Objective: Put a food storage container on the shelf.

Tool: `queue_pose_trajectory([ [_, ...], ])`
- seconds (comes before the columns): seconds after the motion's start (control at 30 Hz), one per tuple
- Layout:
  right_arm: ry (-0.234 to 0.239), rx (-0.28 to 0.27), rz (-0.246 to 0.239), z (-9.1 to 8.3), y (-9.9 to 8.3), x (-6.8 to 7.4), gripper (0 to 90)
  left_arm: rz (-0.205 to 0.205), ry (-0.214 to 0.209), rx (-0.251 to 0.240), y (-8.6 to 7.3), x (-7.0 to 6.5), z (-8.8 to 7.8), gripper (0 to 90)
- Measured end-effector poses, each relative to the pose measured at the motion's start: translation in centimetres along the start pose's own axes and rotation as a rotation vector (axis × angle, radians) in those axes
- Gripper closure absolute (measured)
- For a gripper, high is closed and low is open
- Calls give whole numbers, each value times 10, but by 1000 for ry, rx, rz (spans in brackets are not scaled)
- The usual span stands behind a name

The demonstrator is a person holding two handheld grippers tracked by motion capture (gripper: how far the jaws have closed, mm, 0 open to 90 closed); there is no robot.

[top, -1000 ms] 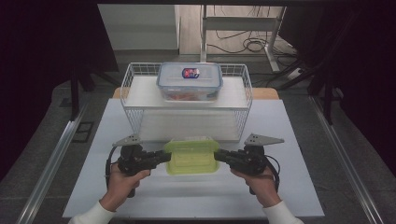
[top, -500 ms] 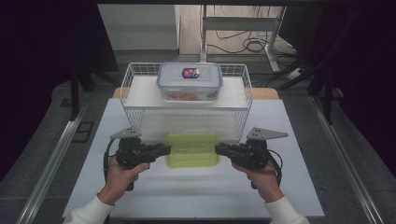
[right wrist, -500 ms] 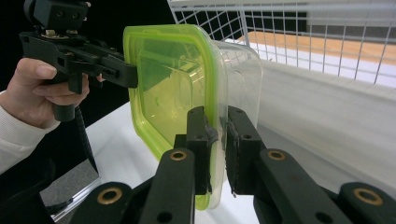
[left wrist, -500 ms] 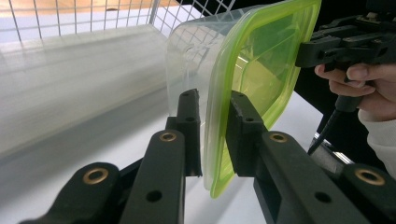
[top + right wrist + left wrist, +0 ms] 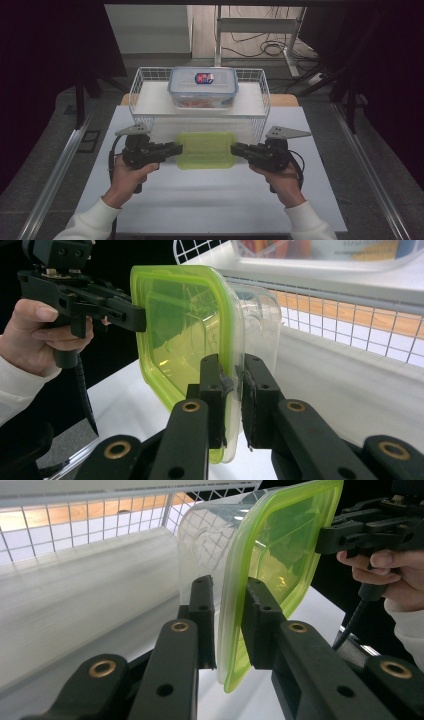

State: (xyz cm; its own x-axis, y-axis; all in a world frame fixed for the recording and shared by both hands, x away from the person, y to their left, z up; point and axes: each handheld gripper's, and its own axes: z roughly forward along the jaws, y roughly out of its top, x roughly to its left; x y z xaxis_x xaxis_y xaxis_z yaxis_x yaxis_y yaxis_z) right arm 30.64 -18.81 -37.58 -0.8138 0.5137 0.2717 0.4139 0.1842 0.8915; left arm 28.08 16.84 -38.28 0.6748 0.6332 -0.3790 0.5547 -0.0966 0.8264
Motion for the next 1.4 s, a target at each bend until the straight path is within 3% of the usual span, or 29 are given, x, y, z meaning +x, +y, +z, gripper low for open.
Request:
queue_pose_trajectory([
  [0.3,5,-14,5,2,18,-2,809,18,-7,-13,19,4,-5,772],
  [0.7,-12,-36,-28,1,53,-4,809,36,3,-46,51,5,-14,772],
  [1.4,-28,-63,-45,1,84,-6,808,95,29,-67,95,1,-27,771],
])
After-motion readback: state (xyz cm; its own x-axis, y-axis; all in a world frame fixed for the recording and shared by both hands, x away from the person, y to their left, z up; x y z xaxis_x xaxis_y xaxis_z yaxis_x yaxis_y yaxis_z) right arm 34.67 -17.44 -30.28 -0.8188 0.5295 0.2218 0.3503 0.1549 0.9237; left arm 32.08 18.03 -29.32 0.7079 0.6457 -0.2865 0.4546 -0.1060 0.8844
